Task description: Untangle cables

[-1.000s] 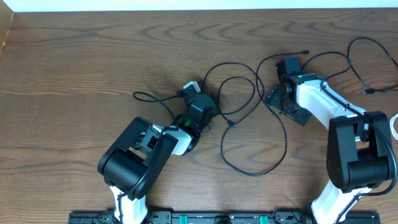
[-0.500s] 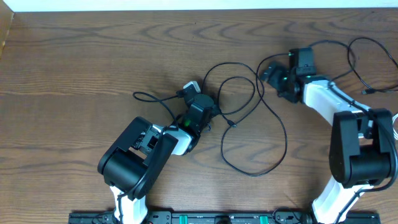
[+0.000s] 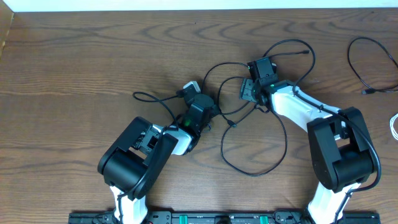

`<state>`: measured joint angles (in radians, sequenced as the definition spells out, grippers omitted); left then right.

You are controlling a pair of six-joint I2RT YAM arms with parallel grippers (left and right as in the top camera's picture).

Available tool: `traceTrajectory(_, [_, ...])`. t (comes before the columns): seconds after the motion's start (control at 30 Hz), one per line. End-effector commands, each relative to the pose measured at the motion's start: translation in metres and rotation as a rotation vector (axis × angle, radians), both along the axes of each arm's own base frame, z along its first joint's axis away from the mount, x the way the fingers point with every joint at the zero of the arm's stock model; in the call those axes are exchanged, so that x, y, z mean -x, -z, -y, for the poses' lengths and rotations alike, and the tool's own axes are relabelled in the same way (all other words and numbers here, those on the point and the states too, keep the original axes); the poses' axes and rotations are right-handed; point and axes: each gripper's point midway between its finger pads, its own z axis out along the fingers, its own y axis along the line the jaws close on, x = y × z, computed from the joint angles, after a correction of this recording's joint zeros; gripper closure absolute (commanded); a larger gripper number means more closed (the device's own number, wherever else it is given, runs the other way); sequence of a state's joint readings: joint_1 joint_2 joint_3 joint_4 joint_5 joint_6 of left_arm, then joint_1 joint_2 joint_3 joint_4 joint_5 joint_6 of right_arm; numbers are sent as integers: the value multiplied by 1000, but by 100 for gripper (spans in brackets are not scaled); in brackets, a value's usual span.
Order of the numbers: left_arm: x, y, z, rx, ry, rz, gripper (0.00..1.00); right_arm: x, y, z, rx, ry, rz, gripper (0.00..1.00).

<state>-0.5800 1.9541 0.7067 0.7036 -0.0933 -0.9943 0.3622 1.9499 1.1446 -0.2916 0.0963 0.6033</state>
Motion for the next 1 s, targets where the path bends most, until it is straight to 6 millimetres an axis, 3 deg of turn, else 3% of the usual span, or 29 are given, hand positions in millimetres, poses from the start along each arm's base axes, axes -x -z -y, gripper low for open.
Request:
traceTrajectory(0.0, [20,37,-19,-86,-17,-97,86,22,31,21,85,12,-107,37])
traceTrajectory(0.13, [20,37,-19,-85,-17,-97,86,39,44,27,138,-66,-187,60])
traceTrajectory(0.3, [20,37,-19,-85,-17,-97,85,64,66,17,154,-223,-292,65])
traceTrajectory(0.37, [20,37,-19,-85,-17,-97,85,70,71,18,161,-225,-321,73])
traceTrajectory(0.43, [20,37,-19,-86,-17,-97,85,77,75,19,155,-227,-354,79])
traceTrajectory(0.57, [20,37,-19,-86,-17,-97,85,94,77,20,113,-232,-435,83])
traceTrajectory(0.63, [20,37,-19,-86,-17,-97,85,103,77,21,103,-232,-474,99])
traceTrajectory(0.7, [20,37,-19,-86,-17,-97,85,109,77,18,81,-261,-495,99])
traceTrajectory(0.87, [20,37,-19,-86,-17,-98,83,94,69,14,56,-305,-445,99])
traceTrajectory(0.9, [20,37,-19,-86,-16,-98,74,87,63,15,40,-297,-427,99])
traceTrajectory(0.97, [20,37,-19,-87,-16,-99,67,75,48,14,1,-312,-382,99])
